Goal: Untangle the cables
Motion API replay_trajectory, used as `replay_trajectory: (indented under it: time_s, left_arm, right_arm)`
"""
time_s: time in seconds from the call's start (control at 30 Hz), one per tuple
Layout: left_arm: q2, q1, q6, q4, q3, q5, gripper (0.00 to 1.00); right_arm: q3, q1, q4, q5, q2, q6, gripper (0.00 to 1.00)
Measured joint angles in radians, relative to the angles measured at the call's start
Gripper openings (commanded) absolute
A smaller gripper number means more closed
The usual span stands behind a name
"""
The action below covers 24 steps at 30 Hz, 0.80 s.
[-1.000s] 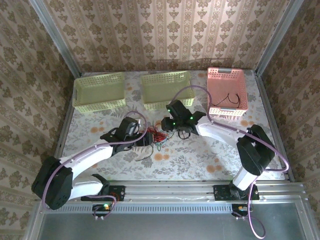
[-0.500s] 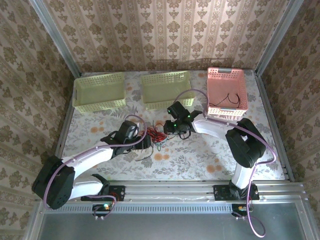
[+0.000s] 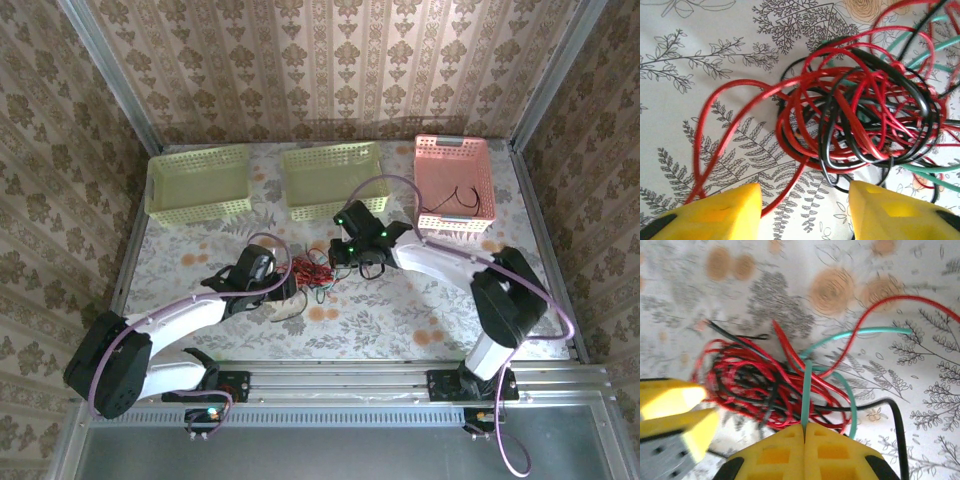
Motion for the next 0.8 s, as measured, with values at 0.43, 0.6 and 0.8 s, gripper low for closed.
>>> replay_trajectory:
  time_s: [0.43, 0.6, 0.8]
  left_arm:
    - [0.063, 0.017, -0.016, 0.044, -0.019, -0.021, 0.27]
    - [0.061, 0.017, -0.022, 0.044, -0.019, -0.021, 0.27]
    - [-0.002, 0.018, -0.023, 0.011, -0.019, -0.029, 0.29]
  right_arm:
    - [0.305, 0.035, -0.081, 0.112, -0.293, -0.131, 0.00]
    - [0.456, 0.035, -0.077, 0.168, -0.298, -0.204, 0.00]
    - [0.574, 0.026, -0.071, 0.245, -0.259, -0.281, 0.00]
